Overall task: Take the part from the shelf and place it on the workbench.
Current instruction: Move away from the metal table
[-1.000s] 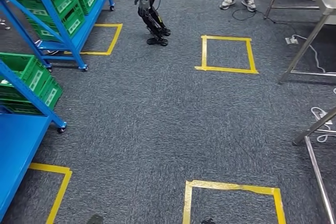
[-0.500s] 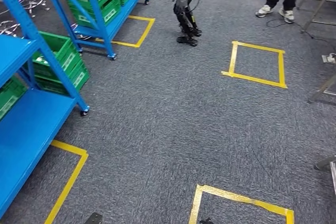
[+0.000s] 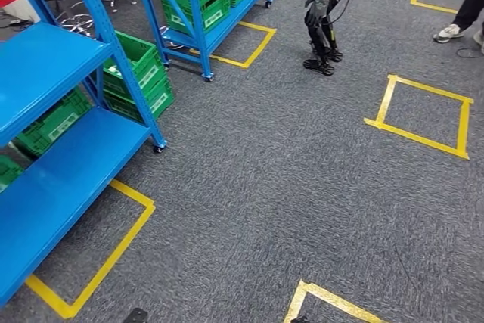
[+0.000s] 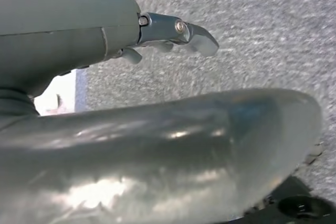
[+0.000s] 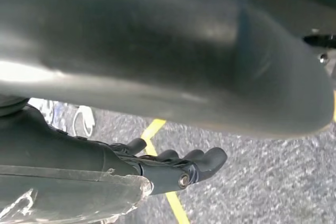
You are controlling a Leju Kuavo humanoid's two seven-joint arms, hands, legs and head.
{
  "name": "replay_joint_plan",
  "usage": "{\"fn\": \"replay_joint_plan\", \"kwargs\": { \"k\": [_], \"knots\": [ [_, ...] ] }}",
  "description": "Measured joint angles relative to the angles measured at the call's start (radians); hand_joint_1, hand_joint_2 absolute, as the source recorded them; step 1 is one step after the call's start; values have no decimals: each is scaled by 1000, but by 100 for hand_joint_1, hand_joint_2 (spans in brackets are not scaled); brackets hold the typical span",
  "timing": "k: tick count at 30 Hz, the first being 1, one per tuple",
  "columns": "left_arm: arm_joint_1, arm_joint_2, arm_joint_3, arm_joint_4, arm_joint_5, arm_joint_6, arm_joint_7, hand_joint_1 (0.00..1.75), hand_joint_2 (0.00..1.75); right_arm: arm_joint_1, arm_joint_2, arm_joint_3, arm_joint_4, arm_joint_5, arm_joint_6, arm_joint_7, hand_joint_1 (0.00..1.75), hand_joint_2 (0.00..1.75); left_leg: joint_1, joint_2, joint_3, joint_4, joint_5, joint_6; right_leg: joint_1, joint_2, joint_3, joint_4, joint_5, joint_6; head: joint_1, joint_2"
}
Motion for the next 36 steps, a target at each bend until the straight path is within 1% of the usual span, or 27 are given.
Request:
{"fn": "replay_joint_plan", "kwargs": {
  "k": [2,4,5,6,7,9,11,12,13,14,15,16,18,19,20,21,22,23,25,27,29,30,31,33,34,35,36],
  "knots": [
    [0,-2,0,0,-1,1,0,0,0,2,0,0,0,-2,1,0,0,0,-2,53,-43,90,-57,-7,2,-26,0,-4,2,-9,-8,0],
    [-2,-4,0,0,-2,2,0,0,0,6,-1,-1,0,-5,1,1,0,0,-1,73,-100,212,-114,-10,6,-55,-1,-4,1,-14,-12,0],
    [-1,-4,0,0,-2,2,0,0,0,7,-1,-1,0,-5,1,2,0,0,-1,76,-114,243,-120,-10,8,-69,-1,-4,0,-15,-12,0],
    [1,-5,0,0,-2,2,0,0,0,7,-1,-2,0,-6,1,2,0,0,-1,77,-110,241,-108,-9,9,-81,-1,-4,-1,-15,-12,0],
    [3,-5,0,0,-2,2,0,0,0,6,-2,-2,0,-6,1,2,0,0,-2,81,-88,205,-82,-6,9,-93,0,-4,-1,-15,-12,0],
    [3,-5,0,0,-2,3,0,0,0,4,-2,-2,0,-7,1,2,0,0,-8,121,-17,79,-27,2,13,-113,3,-2,-5,-10,-13,0],
    [-2,-5,0,0,-2,3,0,0,0,4,-2,-2,0,-7,1,2,0,0,-15,154,26,-4,-6,14,19,-133,7,-3,-9,0,-13,0],
    [-3,-6,0,0,-2,3,0,0,0,4,-2,-2,0,-7,1,2,0,0,-18,154,29,-16,-8,18,22,-143,9,-4,-11,5,-13,0],
    [-2,-6,0,0,-3,3,0,0,0,3,-2,-3,0,-7,1,3,0,0,-17,142,28,-17,-7,24,22,-153,13,-7,-12,9,-13,0],
    [1,-6,0,0,-4,4,0,0,0,2,-2,-3,0,-8,1,4,0,0,-15,132,29,-21,-5,29,21,-153,16,-7,-14,15,-12,0],
    [3,-6,0,0,-4,4,0,0,0,0,-2,-3,0,-8,1,4,0,0,-12,122,31,-24,-2,34,20,-137,16,1,-23,22,-10,0],
    [4,-6,0,0,-5,4,-1,0,0,0,-2,-3,0,-8,1,4,0,0,-8,112,33,-26,1,39,19,-114,5,30,-42,28,-7,0],
    [-1,-8,1,0,-4,5,-3,0,0,1,-2,-3,0,-8,0,2,0,0,-5,89,33,-27,4,46,16,-65,-46,144,-102,37,-1,0],
    [-3,-9,2,0,-4,5,-5,0,0,2,-2,-3,0,-7,0,1,0,0,-5,77,32,-27,4,47,16,-56,-78,211,-128,38,1,0],
    [-4,-10,3,0,-4,4,-6,0,0,3,-2,-3,0,-6,-1,0,0,0,-5,64,32,-27,4,48,15,-53,-102,255,-139,39,1,0],
    [-4,-10,5,0,-4,2,-6,0,0,3,-2,-3,0,-4,-2,-2,0,0,-5,51,33,-27,4,48,14,-51,-111,267,-131,39,2,0],
    [-3,-10,6,0,-4,1,-6,0,0,2,-2,-3,0,-4,-2,-3,0,0,-4,38,34,-26,4,47,13,-49,-101,238,-103,39,1,0],
    [-2,-10,6,0,-4,0,-5,0,0,1,-2,-3,0,-3,-2,-3,0,0,-2,24,35,-26,4,44,10,-39,-76,177,-65,39,2,0],
    [-3,-9,8,0,-4,-1,-3,0,0,1,-2,-3,0,-2,-2,-3,0,0,0,-3,32,-21,3,33,-1,12,-18,52,-13,39,1,0],
    [-5,-8,14,0,-3,-1,0,0,0,0,-1,-3,0,-1,-1,-3,0,0,2,-24,23,-19,6,19,-5,45,4,3,-7,31,1,0],
    [-2,-6,20,0,-3,-1,1,0,0,-1,-1,-3,0,0,-1,-1,0,0,6,-43,17,-23,13,6,-2,28,5,-1,-4,16,1,0],
    [0,-5,22,0,-4,-2,2,0,0,-1,-1,-3,0,0,-1,0,0,0,6,-35,13,-20,10,1,-2,18,6,-3,-2,9,1,0],
    [0,-4,22,0,-4,-2,2,0,0,-2,0,-3,0,1,-1,0,0,0,5,-16,4,-2,-3,-3,-3,6,7,-6,0,2,-3,0],
    [-4,-4,23,0,-6,-2,3,0,0,0,0,-3,0,2,-1,0,0,0,1,42,-45,96,-58,-9,-1,-23,8,-8,1,-8,-11,0],
    [-7,-4,23,0,-7,-2,3,0,0,1,0,-3,0,2,-1,0,0,0,1,61,-78,161,-88,-11,2,-39,7,-9,0,-11,-15,0],
    [-9,-4,23,0,-9,-2,3,0,0,3,0,-3,0,2,-1,0,0,0,1,71,-105,215,-108,-12,4,-55,7,-9,-1,-12,-15,0],
    [-9,-4,23,0,-10,-3,4,0,0,3,0,-3,0,2,-1,0,0,0,1,76,-117,242,-111,-11,6,-70,7,-9,-2,-14,-15,0]
  ]
}}
